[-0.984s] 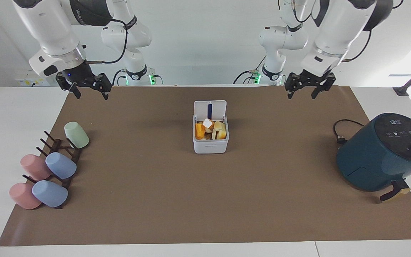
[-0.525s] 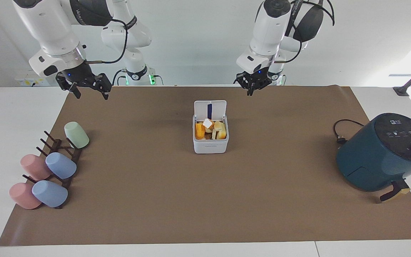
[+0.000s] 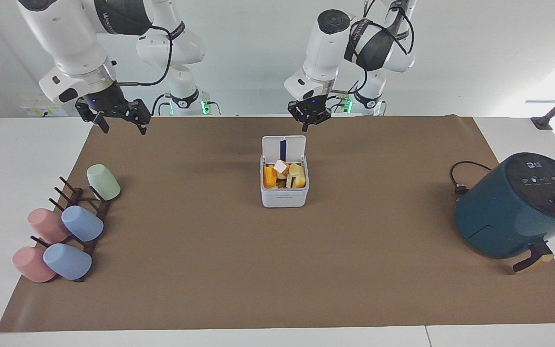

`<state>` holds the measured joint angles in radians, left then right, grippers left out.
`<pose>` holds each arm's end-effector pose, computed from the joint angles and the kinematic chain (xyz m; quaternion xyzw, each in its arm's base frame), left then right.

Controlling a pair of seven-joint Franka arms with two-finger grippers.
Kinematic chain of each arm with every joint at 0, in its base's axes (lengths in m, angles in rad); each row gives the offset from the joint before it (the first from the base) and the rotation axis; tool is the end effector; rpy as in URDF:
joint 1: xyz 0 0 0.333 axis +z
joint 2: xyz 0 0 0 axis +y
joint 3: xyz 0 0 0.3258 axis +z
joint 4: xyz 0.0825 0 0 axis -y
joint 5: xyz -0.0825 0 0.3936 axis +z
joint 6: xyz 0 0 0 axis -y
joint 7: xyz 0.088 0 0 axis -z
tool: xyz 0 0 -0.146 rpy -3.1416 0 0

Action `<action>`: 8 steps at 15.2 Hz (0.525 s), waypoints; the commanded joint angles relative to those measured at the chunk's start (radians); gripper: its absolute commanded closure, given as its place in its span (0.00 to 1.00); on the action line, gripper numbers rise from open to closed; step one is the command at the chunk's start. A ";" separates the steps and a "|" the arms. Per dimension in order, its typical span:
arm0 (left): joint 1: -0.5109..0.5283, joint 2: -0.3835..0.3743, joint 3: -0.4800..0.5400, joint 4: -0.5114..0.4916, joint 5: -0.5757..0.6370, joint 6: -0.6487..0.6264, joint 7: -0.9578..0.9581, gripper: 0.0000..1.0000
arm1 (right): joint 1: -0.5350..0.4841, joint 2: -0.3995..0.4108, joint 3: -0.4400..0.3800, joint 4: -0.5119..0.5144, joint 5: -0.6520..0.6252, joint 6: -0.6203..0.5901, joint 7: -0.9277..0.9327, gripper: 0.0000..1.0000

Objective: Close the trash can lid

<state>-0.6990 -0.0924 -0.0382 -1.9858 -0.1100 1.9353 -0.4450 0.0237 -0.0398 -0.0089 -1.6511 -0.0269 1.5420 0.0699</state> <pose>0.3960 -0.3757 0.4768 0.9904 -0.1270 -0.0105 0.0532 0.5438 0.0040 0.5766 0.9989 -0.0274 -0.0340 0.0147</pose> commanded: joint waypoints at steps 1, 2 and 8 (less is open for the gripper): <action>-0.030 -0.003 0.018 -0.015 -0.020 0.059 -0.041 1.00 | -0.002 -0.012 0.001 -0.016 -0.004 0.012 -0.005 0.00; -0.043 0.000 0.018 -0.016 -0.020 0.071 -0.053 1.00 | -0.002 -0.012 0.001 -0.016 -0.004 0.012 -0.005 0.00; -0.047 0.057 0.018 -0.005 -0.028 0.178 -0.113 1.00 | -0.002 -0.012 0.001 -0.016 -0.004 0.012 -0.005 0.00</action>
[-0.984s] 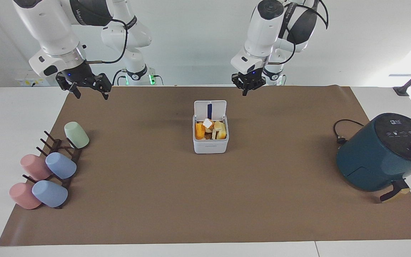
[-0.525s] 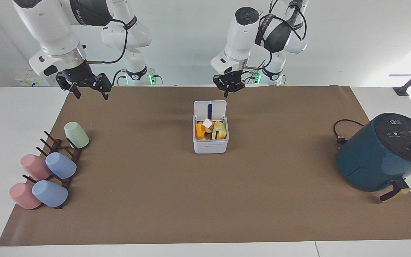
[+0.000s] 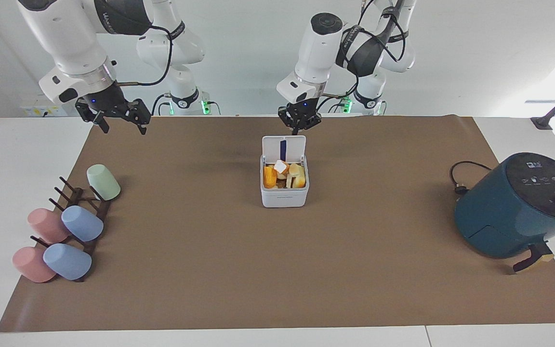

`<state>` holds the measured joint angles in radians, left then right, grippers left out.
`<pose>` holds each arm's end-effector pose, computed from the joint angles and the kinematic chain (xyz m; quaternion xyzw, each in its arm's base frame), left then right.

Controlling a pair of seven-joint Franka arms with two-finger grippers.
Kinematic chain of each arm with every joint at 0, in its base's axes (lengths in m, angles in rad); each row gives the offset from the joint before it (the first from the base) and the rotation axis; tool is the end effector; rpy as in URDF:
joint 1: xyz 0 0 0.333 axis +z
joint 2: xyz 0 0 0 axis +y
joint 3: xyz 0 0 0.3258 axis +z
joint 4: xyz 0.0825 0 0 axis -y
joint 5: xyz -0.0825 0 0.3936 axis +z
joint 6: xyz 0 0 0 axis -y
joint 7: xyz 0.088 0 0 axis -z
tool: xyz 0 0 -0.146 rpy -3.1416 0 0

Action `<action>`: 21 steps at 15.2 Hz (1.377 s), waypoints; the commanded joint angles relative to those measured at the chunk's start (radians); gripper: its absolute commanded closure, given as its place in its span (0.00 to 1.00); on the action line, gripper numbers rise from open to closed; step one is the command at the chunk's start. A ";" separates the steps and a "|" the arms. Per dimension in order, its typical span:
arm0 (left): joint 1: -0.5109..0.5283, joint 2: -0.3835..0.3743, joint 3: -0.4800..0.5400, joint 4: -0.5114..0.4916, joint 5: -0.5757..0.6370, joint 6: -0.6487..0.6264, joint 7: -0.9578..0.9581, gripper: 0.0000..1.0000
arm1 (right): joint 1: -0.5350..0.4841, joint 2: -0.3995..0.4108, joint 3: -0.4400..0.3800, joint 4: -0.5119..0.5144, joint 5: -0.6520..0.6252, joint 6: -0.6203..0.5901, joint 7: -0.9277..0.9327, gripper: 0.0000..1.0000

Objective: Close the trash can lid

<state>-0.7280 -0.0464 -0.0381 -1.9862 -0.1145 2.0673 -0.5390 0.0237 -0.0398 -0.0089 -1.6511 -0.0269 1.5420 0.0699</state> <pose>0.4039 -0.4026 0.4641 0.9927 -0.0891 0.0195 0.0792 0.5438 0.0040 0.5766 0.9989 -0.0274 -0.0340 0.0147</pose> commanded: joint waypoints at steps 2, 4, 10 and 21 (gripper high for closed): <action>-0.008 0.016 0.018 -0.003 -0.045 0.059 -0.019 1.00 | -0.002 -0.012 0.001 -0.016 -0.004 0.012 -0.005 0.00; -0.002 0.017 0.020 0.001 -0.054 0.073 -0.019 1.00 | -0.002 -0.014 0.001 -0.015 -0.004 0.012 -0.005 0.00; 0.028 0.088 0.021 0.061 -0.085 0.114 -0.033 1.00 | -0.002 -0.012 0.001 -0.016 -0.004 0.012 -0.005 0.00; 0.064 0.209 0.027 0.103 -0.090 0.217 -0.067 1.00 | -0.002 -0.012 0.001 -0.016 -0.004 0.012 -0.005 0.00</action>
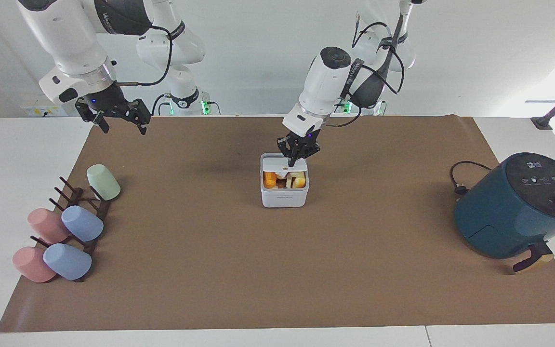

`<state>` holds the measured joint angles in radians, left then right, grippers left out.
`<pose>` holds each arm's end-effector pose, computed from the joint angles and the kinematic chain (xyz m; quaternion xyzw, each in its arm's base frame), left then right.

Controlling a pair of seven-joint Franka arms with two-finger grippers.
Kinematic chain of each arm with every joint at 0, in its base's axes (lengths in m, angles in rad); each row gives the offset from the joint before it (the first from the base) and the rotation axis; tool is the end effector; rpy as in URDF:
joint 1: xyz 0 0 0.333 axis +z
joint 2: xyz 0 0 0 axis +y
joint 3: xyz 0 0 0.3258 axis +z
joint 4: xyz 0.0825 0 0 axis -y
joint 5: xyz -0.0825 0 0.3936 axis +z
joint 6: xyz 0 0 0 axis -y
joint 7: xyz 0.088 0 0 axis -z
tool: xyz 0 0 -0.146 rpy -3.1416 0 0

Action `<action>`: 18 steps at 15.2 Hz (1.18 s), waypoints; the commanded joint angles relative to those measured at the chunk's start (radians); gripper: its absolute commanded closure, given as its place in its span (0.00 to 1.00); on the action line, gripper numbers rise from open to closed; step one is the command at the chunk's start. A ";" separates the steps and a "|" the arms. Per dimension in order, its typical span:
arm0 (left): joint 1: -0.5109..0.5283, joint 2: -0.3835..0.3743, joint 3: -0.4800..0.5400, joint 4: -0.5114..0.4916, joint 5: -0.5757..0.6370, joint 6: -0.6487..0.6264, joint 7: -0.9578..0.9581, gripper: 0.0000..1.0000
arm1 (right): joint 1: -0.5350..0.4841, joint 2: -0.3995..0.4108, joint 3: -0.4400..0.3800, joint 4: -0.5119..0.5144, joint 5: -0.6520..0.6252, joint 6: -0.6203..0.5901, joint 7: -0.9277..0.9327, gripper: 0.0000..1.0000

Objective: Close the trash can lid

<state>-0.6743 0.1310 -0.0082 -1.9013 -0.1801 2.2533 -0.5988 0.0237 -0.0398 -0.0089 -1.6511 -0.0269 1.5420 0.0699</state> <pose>0.4838 -0.4064 0.4215 0.9910 0.0073 0.0425 0.1267 0.5438 0.0040 0.5766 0.9989 -0.0274 -0.0340 0.0147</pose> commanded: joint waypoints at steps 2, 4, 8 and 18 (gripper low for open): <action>0.012 0.033 -0.003 0.014 -0.024 0.041 -0.009 1.00 | -0.002 -0.012 0.001 -0.016 -0.004 0.012 -0.005 0.00; 0.018 0.033 -0.003 0.010 -0.022 0.045 -0.007 1.00 | -0.002 -0.012 0.001 -0.016 -0.004 0.012 -0.005 0.00; 0.015 0.056 -0.003 0.005 -0.022 0.075 -0.012 1.00 | -0.002 -0.012 0.001 -0.016 -0.004 0.012 -0.005 0.00; 0.001 0.104 -0.003 -0.002 -0.018 0.127 -0.024 1.00 | -0.002 -0.012 0.001 -0.016 -0.004 0.012 -0.005 0.00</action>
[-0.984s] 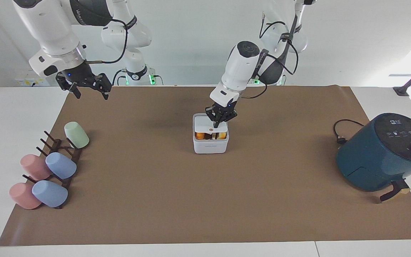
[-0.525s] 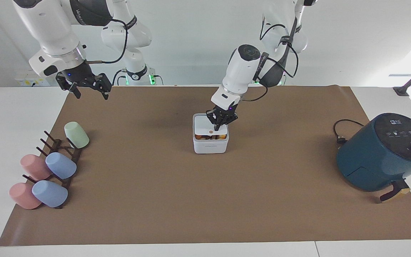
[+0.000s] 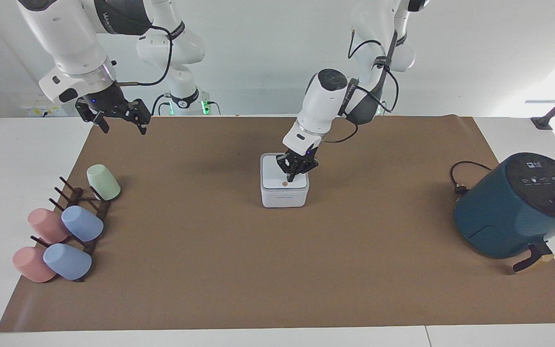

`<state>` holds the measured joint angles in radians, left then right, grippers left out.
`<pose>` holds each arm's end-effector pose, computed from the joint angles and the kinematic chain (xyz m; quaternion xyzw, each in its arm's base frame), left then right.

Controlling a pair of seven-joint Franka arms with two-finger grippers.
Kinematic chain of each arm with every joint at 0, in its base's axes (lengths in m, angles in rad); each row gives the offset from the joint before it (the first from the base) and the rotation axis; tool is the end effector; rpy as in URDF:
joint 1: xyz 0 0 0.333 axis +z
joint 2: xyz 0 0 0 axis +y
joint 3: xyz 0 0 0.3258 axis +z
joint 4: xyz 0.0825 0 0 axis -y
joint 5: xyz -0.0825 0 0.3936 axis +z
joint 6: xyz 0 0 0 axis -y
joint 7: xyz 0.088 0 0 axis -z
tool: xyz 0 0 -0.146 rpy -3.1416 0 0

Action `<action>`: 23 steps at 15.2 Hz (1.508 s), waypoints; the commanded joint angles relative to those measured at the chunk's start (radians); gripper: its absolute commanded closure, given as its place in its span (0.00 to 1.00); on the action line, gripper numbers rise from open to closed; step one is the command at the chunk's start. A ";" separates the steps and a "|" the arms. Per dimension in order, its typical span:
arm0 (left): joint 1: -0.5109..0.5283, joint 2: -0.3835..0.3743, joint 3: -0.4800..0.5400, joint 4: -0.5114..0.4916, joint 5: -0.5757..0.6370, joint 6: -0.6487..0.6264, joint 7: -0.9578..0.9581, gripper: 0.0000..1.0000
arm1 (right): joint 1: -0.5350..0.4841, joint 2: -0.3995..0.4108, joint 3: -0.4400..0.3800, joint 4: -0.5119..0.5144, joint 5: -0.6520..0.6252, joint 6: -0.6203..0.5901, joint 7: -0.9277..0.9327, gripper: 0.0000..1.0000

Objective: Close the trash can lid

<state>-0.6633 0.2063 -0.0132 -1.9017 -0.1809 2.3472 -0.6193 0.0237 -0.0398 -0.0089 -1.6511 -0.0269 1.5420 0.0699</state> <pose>0.5009 -0.4116 0.3841 0.9899 0.0272 0.0507 0.1298 0.5438 0.0040 0.5766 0.9989 -0.0274 -0.0340 0.0147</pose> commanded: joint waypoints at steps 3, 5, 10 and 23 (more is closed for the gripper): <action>-0.012 0.048 0.003 -0.004 -0.017 0.063 -0.007 1.00 | -0.002 -0.012 0.001 -0.016 -0.004 0.012 -0.005 0.00; -0.012 0.065 0.004 -0.004 -0.015 0.075 -0.008 1.00 | -0.002 -0.012 0.001 -0.016 -0.004 0.012 -0.005 0.00; -0.027 0.091 0.004 -0.005 -0.009 0.092 -0.008 1.00 | -0.002 -0.012 0.001 -0.016 -0.004 0.012 -0.005 0.00; 0.298 -0.197 0.009 0.141 -0.009 -0.475 0.212 1.00 | -0.002 -0.014 0.001 -0.016 -0.004 0.012 -0.005 0.00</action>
<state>-0.4358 0.0845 0.0021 -1.7467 -0.1808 1.9560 -0.4781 0.0237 -0.0398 -0.0089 -1.6511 -0.0269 1.5420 0.0699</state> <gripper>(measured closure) 0.991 0.000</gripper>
